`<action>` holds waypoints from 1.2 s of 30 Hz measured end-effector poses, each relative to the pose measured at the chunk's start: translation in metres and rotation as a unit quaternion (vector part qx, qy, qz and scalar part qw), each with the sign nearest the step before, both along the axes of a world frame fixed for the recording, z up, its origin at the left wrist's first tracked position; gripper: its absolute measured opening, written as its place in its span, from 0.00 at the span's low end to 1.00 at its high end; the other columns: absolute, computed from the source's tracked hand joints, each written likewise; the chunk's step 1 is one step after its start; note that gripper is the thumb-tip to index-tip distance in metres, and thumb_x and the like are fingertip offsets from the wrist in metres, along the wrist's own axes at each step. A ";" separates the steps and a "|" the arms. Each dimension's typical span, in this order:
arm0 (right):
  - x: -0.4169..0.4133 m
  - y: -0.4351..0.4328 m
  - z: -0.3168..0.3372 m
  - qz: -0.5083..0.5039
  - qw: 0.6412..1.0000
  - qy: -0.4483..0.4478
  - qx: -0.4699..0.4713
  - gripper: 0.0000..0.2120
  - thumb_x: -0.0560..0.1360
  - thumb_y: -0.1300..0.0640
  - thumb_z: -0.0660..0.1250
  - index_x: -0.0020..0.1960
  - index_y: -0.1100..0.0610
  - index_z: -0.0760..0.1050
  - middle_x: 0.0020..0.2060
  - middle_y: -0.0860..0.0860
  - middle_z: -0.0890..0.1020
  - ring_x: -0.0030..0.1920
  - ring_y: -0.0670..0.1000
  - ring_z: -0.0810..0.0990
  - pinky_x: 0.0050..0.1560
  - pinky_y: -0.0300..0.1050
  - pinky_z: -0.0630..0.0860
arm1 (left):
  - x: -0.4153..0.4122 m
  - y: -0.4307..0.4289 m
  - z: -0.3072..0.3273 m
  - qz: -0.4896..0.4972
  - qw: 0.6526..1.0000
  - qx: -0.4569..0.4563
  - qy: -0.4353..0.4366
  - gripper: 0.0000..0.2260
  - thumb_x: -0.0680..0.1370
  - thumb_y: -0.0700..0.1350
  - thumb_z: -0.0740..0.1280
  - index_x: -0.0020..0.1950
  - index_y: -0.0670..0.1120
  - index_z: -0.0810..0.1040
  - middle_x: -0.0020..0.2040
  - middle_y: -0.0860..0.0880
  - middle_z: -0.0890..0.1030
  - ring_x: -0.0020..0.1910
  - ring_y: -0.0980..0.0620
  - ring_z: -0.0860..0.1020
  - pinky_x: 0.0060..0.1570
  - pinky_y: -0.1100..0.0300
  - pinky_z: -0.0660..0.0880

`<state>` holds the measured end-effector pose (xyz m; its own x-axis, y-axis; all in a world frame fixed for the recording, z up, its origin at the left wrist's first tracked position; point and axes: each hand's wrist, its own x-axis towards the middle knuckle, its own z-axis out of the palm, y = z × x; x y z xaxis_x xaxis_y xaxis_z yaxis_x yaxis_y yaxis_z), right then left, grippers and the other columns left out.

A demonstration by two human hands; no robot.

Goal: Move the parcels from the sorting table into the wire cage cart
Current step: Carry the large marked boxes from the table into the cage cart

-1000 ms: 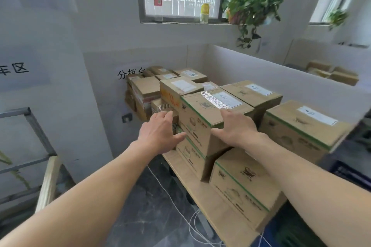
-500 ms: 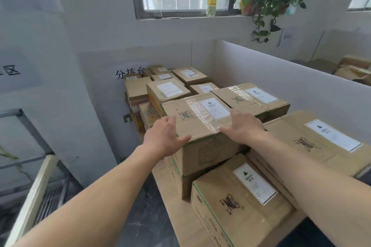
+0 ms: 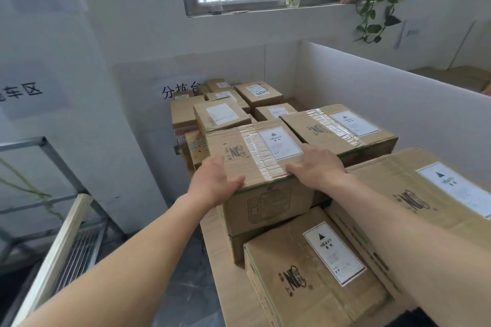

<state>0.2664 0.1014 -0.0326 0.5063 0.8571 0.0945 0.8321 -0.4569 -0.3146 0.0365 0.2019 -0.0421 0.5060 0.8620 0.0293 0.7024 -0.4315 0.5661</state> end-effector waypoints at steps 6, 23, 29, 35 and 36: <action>-0.003 -0.006 0.000 -0.021 1.000 -0.009 -0.011 0.20 0.74 0.35 0.63 0.53 0.52 0.71 0.47 0.50 0.79 0.48 0.55 0.77 0.41 0.49 0.70 | -0.005 0.000 0.000 0.044 0.996 -0.025 -0.070 0.26 0.75 0.51 0.74 0.70 0.48 0.71 0.60 0.52 0.80 0.50 0.55 0.76 0.36 0.71 0.67; -0.081 -0.026 0.014 -0.097 0.985 0.121 0.081 0.31 0.68 0.36 0.74 0.59 0.52 0.65 0.51 0.48 0.78 0.50 0.52 0.79 0.48 0.52 0.78 | -0.092 -0.028 -0.002 0.026 0.971 -0.161 -0.173 0.17 0.69 0.46 0.80 0.50 0.56 0.75 0.49 0.58 0.81 0.52 0.54 0.80 0.46 0.63 0.74; -0.159 -0.030 0.018 -0.054 0.990 0.106 0.070 0.28 0.68 0.34 0.72 0.59 0.53 0.73 0.53 0.48 0.81 0.51 0.52 0.79 0.49 0.52 0.79 | -0.176 -0.036 0.002 0.065 0.964 -0.164 -0.201 0.18 0.65 0.44 0.83 0.45 0.55 0.76 0.39 0.60 0.82 0.46 0.59 0.80 0.40 0.65 0.74; -0.255 -0.012 0.021 0.000 0.990 0.130 0.055 0.29 0.68 0.34 0.73 0.58 0.54 0.73 0.53 0.48 0.80 0.52 0.53 0.79 0.52 0.55 0.78 | -0.280 -0.041 0.008 0.145 0.960 -0.149 -0.185 0.27 0.61 0.49 0.85 0.48 0.54 0.69 0.45 0.58 0.77 0.43 0.61 0.75 0.35 0.67 0.68; -0.272 -0.007 0.021 0.012 0.990 0.133 0.047 0.30 0.68 0.34 0.73 0.58 0.54 0.72 0.53 0.49 0.80 0.53 0.53 0.79 0.53 0.55 0.78 | -0.298 -0.042 0.008 0.160 0.961 -0.140 -0.175 0.29 0.61 0.51 0.85 0.51 0.53 0.69 0.47 0.57 0.76 0.43 0.60 0.74 0.35 0.67 0.68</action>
